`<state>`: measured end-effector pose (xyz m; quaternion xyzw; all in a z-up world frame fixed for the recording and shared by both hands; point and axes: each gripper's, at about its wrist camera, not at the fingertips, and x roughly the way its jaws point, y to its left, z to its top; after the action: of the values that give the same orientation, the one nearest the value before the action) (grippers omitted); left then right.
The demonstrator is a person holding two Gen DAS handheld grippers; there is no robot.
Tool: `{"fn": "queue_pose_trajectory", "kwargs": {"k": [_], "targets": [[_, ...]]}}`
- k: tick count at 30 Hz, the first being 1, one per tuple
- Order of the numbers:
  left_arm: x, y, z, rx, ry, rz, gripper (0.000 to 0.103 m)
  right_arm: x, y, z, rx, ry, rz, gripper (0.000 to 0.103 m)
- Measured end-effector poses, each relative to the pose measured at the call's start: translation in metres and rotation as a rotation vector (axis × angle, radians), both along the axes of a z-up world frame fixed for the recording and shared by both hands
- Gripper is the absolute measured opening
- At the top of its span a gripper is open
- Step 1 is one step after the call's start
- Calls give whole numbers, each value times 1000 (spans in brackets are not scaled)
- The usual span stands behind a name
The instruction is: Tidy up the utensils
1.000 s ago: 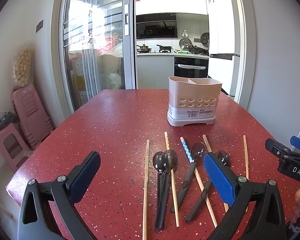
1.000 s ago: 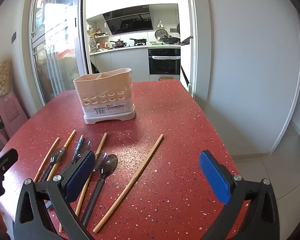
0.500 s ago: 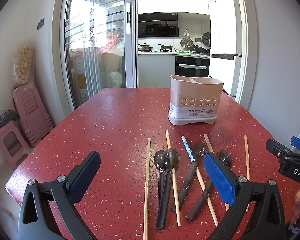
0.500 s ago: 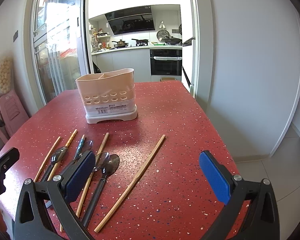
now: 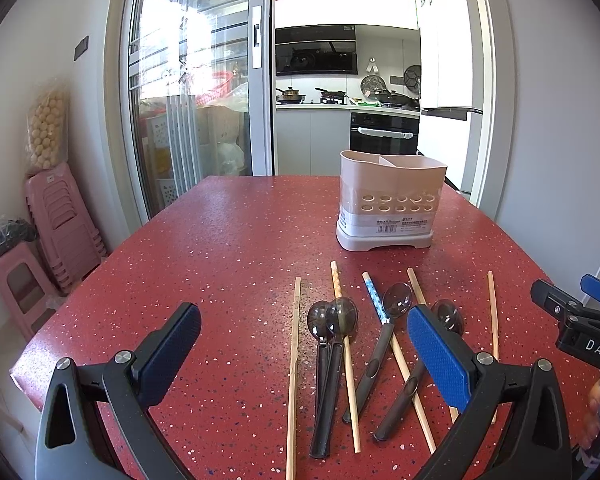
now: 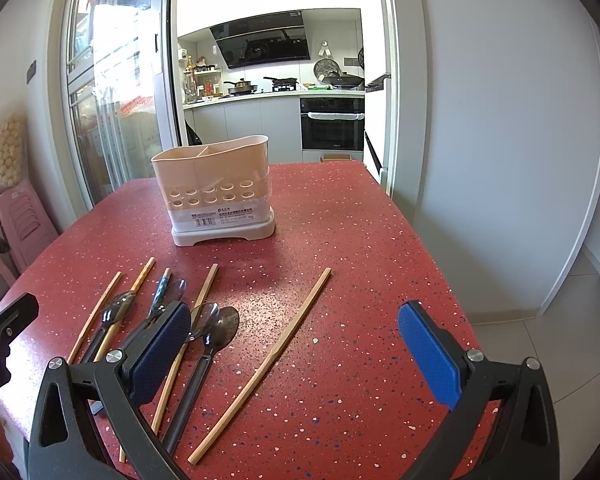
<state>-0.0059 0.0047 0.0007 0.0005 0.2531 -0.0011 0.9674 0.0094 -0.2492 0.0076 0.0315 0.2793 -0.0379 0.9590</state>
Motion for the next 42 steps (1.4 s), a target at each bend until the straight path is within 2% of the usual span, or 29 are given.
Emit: {"fn": "queue_pose_trajectory", "kwargs": {"k": [42], "targets": [[-1,0,-1,-2,0,1,103,1,2,-5,0,11,2,103]]}}
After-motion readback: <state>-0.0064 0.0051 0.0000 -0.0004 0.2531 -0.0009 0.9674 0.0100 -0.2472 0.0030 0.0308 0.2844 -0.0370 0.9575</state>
